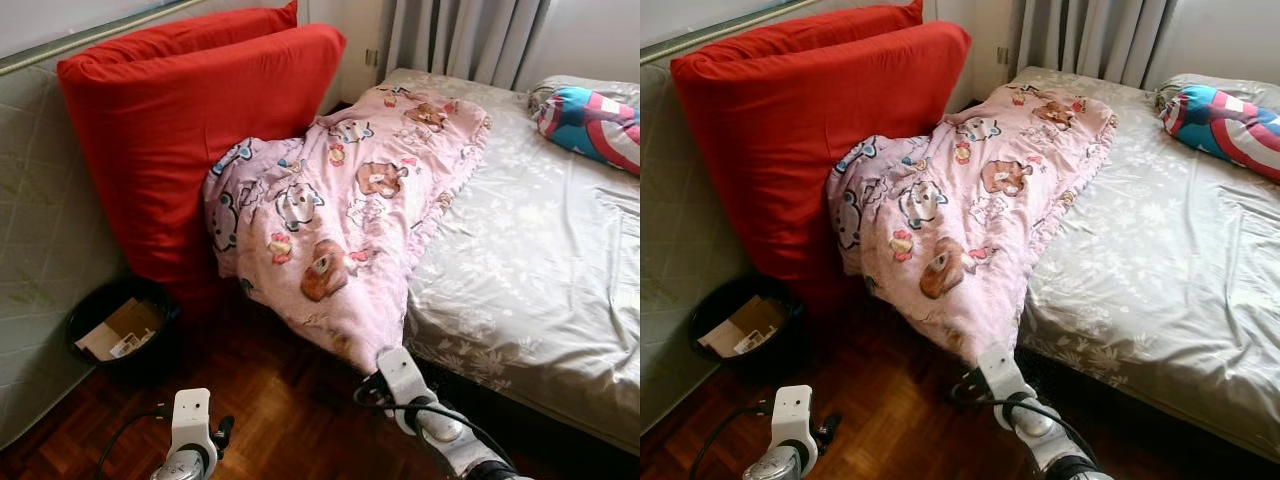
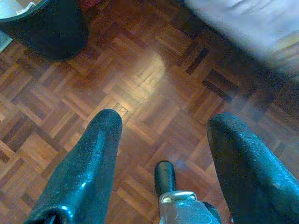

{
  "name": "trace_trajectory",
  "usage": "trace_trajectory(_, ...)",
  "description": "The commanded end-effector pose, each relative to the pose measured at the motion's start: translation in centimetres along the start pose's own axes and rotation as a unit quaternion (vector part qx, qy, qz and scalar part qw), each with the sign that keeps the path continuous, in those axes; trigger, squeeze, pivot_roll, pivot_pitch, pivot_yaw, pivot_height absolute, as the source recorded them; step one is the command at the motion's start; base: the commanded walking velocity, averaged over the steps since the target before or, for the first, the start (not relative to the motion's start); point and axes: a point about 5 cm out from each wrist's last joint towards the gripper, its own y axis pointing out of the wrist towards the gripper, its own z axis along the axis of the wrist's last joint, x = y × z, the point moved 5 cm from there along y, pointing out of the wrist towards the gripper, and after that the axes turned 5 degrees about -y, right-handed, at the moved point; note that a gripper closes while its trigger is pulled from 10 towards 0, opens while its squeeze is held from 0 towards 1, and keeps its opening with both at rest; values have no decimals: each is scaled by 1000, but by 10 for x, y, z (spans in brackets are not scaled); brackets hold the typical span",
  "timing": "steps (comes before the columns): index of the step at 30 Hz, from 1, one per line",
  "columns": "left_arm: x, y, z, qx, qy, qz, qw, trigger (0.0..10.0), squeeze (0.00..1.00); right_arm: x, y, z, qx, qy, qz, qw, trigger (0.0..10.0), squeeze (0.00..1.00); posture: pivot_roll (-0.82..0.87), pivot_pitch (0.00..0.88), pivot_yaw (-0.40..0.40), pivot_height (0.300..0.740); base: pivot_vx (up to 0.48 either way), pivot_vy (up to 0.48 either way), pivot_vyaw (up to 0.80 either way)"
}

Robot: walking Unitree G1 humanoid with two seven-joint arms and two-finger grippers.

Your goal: Clean up the room

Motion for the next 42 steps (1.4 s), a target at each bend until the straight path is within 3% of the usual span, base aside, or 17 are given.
trace_trajectory(1, 0, -1, -5, -15, 7, -2, 1000, 10000, 0, -3, 0, -4, -12, -15, 8, 1000, 10000, 1000, -52, 61, -7, 740, 0, 0, 0)
trace_trajectory(5, 0, -1, -6, -16, 9, -3, 1000, 10000, 0, -14, 2, 0, -16, -54, 33, 998, 10000, 1000, -52, 61, -8, 740, 0, 0, 0)
trace_trajectory(12, 1, -1, -7, -18, 12, -4, 1000, 10000, 0, -18, 3, 2, -15, -48, 41, 998, 10000, 992, -52, 60, -8, 740, 0, 0, 0)
trace_trajectory(13, 1, -1, -7, -18, 15, -6, 1000, 10000, 0, -17, 3, 2, -14, -25, 37, 999, 10000, 153, -52, 60, -8, 740, 0, 0, 0)
trace_trajectory(14, 2, -1, -7, -19, 17, -7, 1000, 10000, 0, -15, 3, 2, -14, -8, 34, 999, 10000, 153, -53, 59, -8, 740, 0, 0, 0)
trace_trajectory(15, 2, -1, -7, -19, 19, -8, 1000, 10000, 0, -11, 3, 0, -16, 32, 22, 999, 10000, 0, -53, 58, -8, 740, 0, 0, 0)
trace_trajectory(17, 3, -1, -8, -20, 20, -8, 1000, 10000, 0, -2, 1, -5, -23, 108, -6, 994, 10000, 0, -54, 52, -9, 740, 0, 0, 0)
trace_trajectory(18, 3, -1, -8, -20, 20, -8, 1000, 10000, 0, -2, 1, -5, -23, 108, -6, 994, 10000, 0, -54, 52, -9, 740, 0, 0, 0)
trace_trajectory(19, 3, -1, -8, -21, 21, -10, 1000, 10000, 0, 9, -8, -33, -50, 219, -55, 973, 10000, 0, -56, 45, -5, 740, 0, 0, 0)
trace_trajectory(20, 3, -1, -8, -21, 21, -10, 1000, 10000, 0, 9, -8, -33, -50, 219, -55, 973, 10000, 0, -56, 45, -5, 740, 0, 0, 0)
trace_trajectory(21, 3, -1, -9, -24, 20, -10, 999, 10000, 0, 15, -21, -66, -85, 301, -96, 945, 10000, 0, -58, 39, -3, 740, 0, 0, 0)
trace_trajectory(23, 3, -1, -10, -27, 18, -10, 999, 10000, 0, 16, -28, -82, -103, 327, -112, 933, 10000, 0, -59, 35, -3, 740, 0, 0, 0)
trace_trajectory(30, 1, -2, -13, -33, 19, -9, 999, 10000, 0, 16, -41, -106, -127, 350, -134, 919, 10000, 0, -67, 17, 2, 740, 0, 0, 0)
trace_trajectory(32, 0, -4, -21, -48, 19, -10, 999, 10000, 0, 10, -60, -138, -171, 342, -144, 913, 10000, 0, -65, 0, 3, 740, 0, 0, 0)
trace_trajectory(34, -1, -5, -25, -54, 19, -9, 998, 10000, 0, 6, -67, -149, -189, 339, -145, 910, 10000, 0, -62, 0, 2, 740, 0, 0, 0)
trace_trajectory(39, -5, -7, -32, -66, 15, -3, 998, 10000, 0, -3, -73, -159, -204, 342, -145, 906, 10000, 0, -69, 0, 10, 740, 0, 0, 0)
trace_trajectory(42, -8, -8, -35, -72, 18, 1, 997, 10000, 0, -9, -68, -153, -204, 320, -126, 917, 10000, 0, -68, 0, 12, 740, 0, 0, 0)
